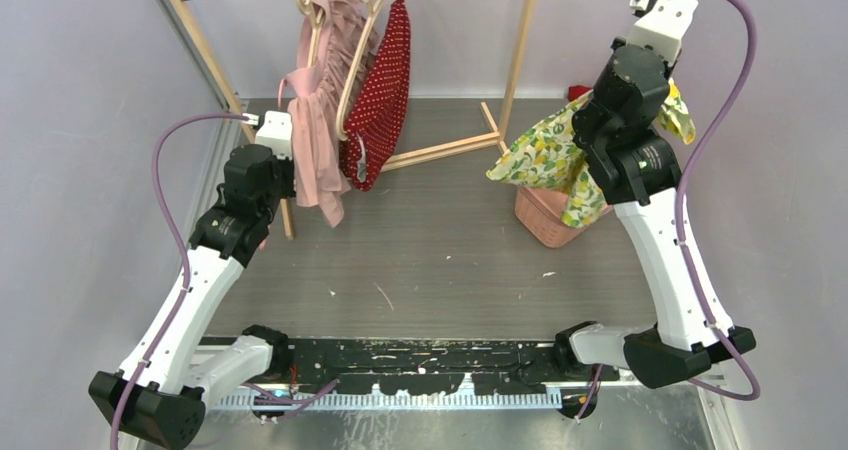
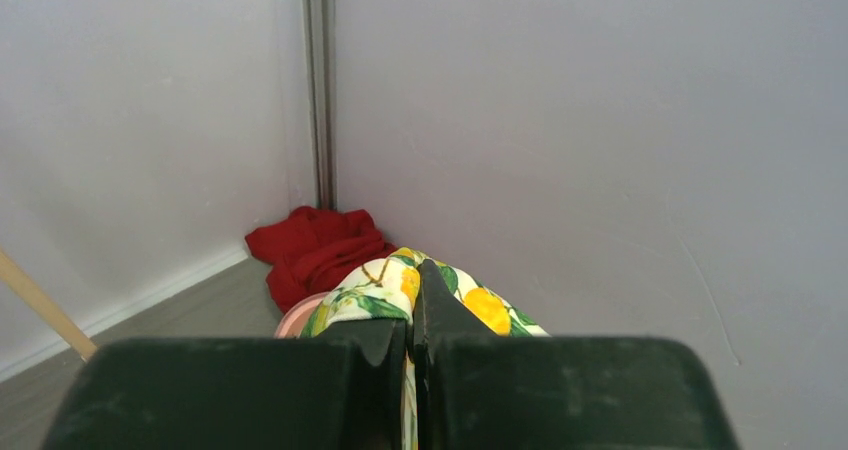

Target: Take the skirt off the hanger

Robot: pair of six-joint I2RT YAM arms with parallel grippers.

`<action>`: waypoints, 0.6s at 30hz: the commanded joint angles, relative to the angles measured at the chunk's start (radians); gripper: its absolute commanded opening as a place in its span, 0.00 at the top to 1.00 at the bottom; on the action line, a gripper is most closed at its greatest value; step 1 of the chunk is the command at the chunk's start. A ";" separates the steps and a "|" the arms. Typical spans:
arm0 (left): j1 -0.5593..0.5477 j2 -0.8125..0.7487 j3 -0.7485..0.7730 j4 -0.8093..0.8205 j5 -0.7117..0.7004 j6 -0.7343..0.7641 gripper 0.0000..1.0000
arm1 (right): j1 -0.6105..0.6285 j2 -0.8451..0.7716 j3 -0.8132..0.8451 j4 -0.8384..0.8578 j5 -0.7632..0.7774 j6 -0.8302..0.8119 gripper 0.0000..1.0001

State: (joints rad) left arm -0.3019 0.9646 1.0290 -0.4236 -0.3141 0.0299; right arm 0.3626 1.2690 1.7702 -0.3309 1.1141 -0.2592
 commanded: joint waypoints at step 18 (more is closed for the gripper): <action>-0.006 -0.029 0.023 0.006 -0.026 0.013 1.00 | -0.272 0.020 -0.394 -0.263 -0.320 0.515 0.99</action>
State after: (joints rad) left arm -0.3023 0.9451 1.0290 -0.4393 -0.3229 0.0341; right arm 0.1062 1.2762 1.4178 -0.5488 0.9394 0.0776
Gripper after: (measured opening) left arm 0.033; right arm 0.054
